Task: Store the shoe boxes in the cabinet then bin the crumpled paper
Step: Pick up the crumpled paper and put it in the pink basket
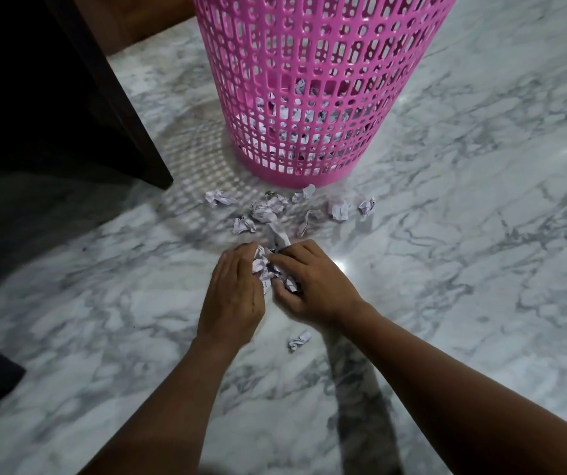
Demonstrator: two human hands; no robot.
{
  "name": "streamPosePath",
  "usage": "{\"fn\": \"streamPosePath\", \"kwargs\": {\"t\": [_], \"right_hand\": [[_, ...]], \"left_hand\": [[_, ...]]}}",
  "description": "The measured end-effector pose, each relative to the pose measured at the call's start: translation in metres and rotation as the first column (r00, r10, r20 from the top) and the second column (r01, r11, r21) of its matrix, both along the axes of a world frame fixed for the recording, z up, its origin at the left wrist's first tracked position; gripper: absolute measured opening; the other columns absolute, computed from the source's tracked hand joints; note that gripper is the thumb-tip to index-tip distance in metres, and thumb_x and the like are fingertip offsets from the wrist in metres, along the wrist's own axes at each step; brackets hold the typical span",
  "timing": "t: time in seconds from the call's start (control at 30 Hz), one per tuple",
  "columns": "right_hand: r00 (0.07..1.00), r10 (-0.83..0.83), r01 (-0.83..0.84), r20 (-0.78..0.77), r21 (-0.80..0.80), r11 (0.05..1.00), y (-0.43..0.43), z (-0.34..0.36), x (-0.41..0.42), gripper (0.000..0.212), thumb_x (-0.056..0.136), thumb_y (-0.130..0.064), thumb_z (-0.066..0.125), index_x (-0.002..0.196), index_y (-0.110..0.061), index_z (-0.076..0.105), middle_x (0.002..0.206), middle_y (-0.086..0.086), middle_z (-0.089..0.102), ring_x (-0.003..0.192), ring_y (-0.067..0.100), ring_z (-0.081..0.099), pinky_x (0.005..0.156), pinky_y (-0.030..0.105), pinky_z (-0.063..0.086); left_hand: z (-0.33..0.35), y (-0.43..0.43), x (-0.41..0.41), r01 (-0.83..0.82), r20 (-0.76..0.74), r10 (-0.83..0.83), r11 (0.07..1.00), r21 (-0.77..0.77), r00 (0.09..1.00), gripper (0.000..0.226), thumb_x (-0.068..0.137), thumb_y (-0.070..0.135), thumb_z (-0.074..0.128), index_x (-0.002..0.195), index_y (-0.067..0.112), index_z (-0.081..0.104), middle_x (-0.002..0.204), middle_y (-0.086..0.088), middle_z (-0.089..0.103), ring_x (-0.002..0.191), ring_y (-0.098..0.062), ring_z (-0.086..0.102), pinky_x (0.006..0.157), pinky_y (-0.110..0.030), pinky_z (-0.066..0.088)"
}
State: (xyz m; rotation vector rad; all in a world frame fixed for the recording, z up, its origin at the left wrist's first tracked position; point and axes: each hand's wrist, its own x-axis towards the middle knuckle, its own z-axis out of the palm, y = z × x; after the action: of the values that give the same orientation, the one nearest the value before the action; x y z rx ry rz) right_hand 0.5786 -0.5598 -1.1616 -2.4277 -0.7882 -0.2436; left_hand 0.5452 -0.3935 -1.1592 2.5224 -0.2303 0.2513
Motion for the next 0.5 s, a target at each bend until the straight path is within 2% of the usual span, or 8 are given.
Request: {"fn": "streamPosePath", "kwargs": {"t": [0.07,0.13,0.3,0.43,0.5], "right_hand": [[1.0,-0.029,0.029,0.004,0.016,0.999,0.0,-0.002,-0.001,0.029,0.084,-0.02,0.067,0.11,-0.009,0.072,0.1,0.005,0.067,0.094,0.023,0.055,0.087,0.032,0.046],[0.998,-0.055,0.054,0.012,0.034,0.998,-0.001,-0.003,-0.001,0.025,0.082,-0.02,0.068,0.104,-0.009,0.073,0.098,0.006,0.065,0.097,0.025,0.054,0.088,0.032,0.046],[0.994,-0.104,0.107,-0.042,0.095,0.99,-0.001,-0.001,-0.004,0.014,0.081,-0.015,0.069,0.094,-0.009,0.072,0.113,0.008,0.066,0.111,0.023,0.058,0.09,0.03,0.048],[0.991,-0.121,0.127,-0.06,0.104,0.986,-0.001,0.002,-0.008,0.01,0.08,-0.01,0.073,0.089,-0.011,0.069,0.099,0.003,0.066,0.095,0.021,0.057,0.081,0.025,0.045],[0.986,-0.153,0.16,-0.072,0.105,0.981,0.0,0.004,-0.009,0.009,0.085,-0.011,0.069,0.094,-0.013,0.071,0.093,0.001,0.065,0.086,0.021,0.057,0.073,0.024,0.043]], "left_hand": [[-0.001,0.001,0.002,0.026,-0.017,-0.026,0.999,0.044,1.0,0.056,0.086,0.01,0.034,0.141,0.007,0.045,0.131,-0.014,0.054,0.121,-0.031,0.051,0.105,-0.049,0.041],[-0.001,0.002,0.004,0.044,-0.011,-0.044,0.997,0.058,0.999,0.055,0.085,0.01,0.036,0.137,0.006,0.051,0.127,-0.013,0.055,0.117,-0.031,0.051,0.102,-0.048,0.042],[-0.001,0.001,0.0,0.035,-0.032,-0.034,0.999,0.037,0.999,0.048,0.088,0.022,0.039,0.129,0.002,0.056,0.128,-0.015,0.055,0.119,-0.033,0.05,0.102,-0.049,0.041],[-0.007,0.0,-0.004,0.056,0.0,-0.056,0.994,0.092,0.998,0.045,0.094,0.032,0.047,0.128,0.004,0.056,0.131,-0.014,0.055,0.124,-0.032,0.05,0.106,-0.045,0.04],[-0.008,-0.002,-0.006,0.028,-0.004,-0.028,0.992,0.125,1.0,0.041,0.096,0.03,0.045,0.128,0.007,0.056,0.132,-0.011,0.055,0.123,-0.031,0.051,0.101,-0.043,0.043]]}}
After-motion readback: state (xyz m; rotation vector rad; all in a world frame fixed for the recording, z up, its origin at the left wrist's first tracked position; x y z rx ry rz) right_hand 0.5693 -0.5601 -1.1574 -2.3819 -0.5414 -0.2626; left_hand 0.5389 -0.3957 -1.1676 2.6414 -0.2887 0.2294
